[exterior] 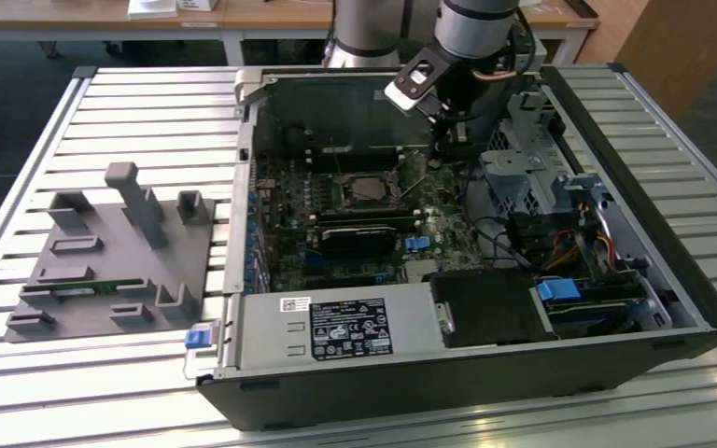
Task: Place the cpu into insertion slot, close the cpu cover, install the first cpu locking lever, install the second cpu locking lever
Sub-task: 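Close the cpu cover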
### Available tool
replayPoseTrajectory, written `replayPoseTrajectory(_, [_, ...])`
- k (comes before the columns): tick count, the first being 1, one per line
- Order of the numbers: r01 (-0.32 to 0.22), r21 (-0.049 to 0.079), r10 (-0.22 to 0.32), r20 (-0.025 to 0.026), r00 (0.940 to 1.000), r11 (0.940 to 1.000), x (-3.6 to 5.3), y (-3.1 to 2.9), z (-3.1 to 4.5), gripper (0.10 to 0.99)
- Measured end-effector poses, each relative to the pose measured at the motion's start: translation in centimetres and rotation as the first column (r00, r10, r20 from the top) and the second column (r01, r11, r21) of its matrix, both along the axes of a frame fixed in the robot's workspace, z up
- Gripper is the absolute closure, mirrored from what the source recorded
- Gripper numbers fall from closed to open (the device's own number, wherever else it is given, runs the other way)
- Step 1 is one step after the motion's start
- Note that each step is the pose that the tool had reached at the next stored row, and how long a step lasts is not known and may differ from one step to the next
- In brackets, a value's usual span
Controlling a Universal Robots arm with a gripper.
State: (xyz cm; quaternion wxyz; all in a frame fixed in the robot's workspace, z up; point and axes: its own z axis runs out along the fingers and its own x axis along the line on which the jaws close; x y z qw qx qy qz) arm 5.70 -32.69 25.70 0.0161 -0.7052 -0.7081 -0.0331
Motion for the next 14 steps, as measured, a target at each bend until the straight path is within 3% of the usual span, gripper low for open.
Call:
replayPoseTrajectory(5, [0.001, 0.0, -0.001, -0.0001, 1.0, 1.0, 0.08, 0.05, -0.84, 0.98])
replayPoseTrajectory(14, [0.001, 0.0, -0.001, -0.0011, 1.0, 1.0, -0.33, 0.05, -1.0, 0.98])
